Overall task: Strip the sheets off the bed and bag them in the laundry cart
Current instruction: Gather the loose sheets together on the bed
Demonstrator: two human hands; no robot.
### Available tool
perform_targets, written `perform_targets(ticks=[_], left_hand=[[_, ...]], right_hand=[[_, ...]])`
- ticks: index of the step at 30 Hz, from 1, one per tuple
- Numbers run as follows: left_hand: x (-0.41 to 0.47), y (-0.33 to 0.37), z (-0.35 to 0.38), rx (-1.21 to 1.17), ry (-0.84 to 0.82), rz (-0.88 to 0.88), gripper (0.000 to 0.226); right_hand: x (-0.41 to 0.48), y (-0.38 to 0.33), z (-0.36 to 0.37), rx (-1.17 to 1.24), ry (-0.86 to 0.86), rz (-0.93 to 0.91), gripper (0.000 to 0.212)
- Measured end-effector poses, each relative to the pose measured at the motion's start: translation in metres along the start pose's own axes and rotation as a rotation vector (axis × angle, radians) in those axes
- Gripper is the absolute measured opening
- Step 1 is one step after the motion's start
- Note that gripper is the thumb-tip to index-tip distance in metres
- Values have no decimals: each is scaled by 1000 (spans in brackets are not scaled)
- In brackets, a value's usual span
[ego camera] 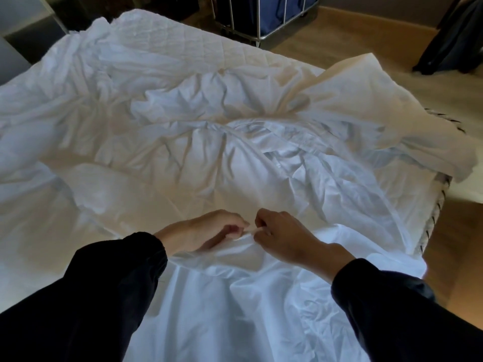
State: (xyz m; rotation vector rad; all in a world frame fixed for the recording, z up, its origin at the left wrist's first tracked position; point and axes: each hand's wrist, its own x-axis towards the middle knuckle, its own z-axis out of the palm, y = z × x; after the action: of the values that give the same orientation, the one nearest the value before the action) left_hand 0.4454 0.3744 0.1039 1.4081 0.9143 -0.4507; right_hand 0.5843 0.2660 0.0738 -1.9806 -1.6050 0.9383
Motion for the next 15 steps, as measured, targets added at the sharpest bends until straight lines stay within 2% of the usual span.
perform_targets(ticks=[3, 6, 8, 12, 15], left_hand=[[8, -2, -3, -41, 58, -66, 36], [11, 0, -11, 139, -65, -136, 16], [8, 5, -15, 312, -135, -193, 19], [-2, 9, -23, 500, -255, -233, 19], [-3, 2, -22, 638, -272, -201, 15]], right_hand=[[-4, -2, -2, 27, -12, -48, 17], [-9, -7, -2, 11, -18, -81, 11], [-12, -8, 0, -30, -16, -101, 16], [-15, -3, 5, -112, 9, -104, 27], [-15, 0, 11, -142, 31, -111, 27]])
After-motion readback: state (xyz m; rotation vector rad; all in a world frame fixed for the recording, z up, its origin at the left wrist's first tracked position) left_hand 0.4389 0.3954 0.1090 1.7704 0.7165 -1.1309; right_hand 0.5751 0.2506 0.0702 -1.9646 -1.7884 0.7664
